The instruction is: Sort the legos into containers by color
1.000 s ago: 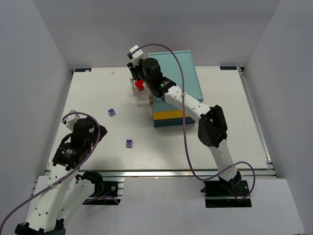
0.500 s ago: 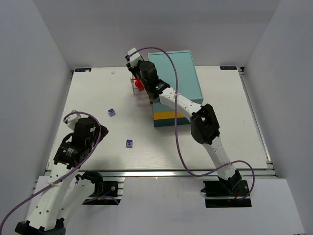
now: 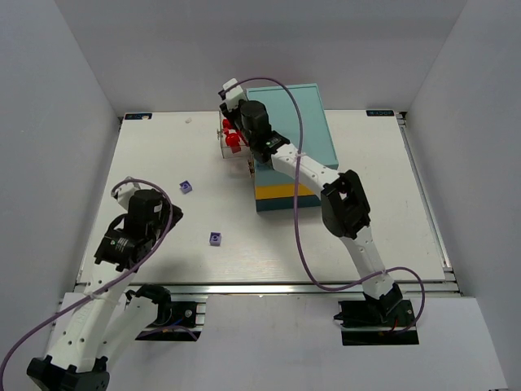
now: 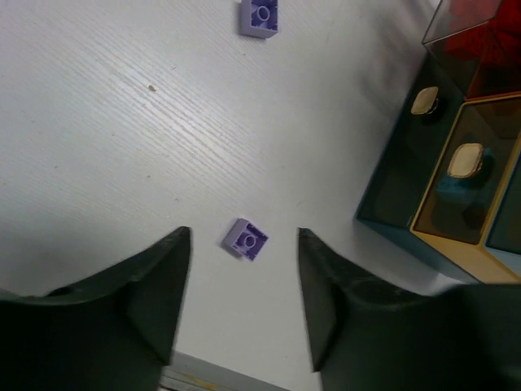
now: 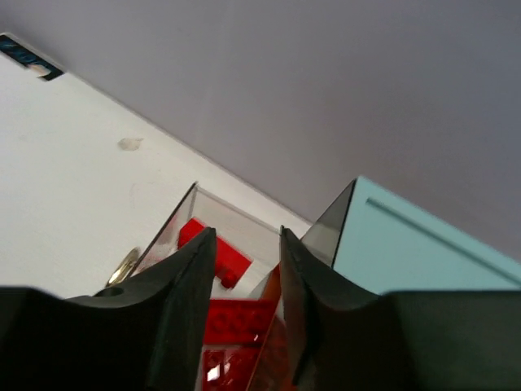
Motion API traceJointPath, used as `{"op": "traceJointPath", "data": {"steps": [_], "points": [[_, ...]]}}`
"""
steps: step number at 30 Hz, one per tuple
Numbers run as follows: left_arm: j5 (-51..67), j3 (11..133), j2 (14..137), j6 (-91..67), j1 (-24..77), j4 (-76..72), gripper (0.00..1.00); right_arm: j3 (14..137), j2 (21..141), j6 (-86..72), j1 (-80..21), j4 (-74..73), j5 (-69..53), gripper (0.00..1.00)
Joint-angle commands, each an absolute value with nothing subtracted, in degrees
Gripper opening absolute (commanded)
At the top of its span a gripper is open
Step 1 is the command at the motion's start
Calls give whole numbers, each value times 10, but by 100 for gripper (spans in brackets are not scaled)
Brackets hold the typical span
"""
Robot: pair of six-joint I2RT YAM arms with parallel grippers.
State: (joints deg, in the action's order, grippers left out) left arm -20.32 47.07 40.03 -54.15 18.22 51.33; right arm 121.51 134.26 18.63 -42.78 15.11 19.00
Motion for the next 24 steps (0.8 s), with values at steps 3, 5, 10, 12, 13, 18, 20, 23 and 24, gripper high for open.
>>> {"op": "traceJointPath", "data": {"steps": [3,5,10,12,13,18,20,23,24], "points": [[-177,493,448,-513,180,433,29,1109,1174,130,-408,222,25,19],[-157,500,502,-507,180,381,12,991,1115,134,-401,272,-147,6],[-130,560,651,-506,174,307,2,865,977,103,-352,341,-408,0],[-128,597,742,-506,174,307,2,853,944,73,-333,317,-480,0],[-128,644,773,-505,165,319,1,841,933,63,-330,309,-487,0],[-110,772,951,-497,140,335,0,738,809,72,-297,240,-424,0],[-104,835,996,-497,123,344,0,690,772,89,-284,204,-396,0],[-107,932,1083,-490,116,380,0,633,702,99,-261,179,-357,0],[-95,953,1102,-488,110,388,0,621,671,98,-249,160,-347,0]]}}
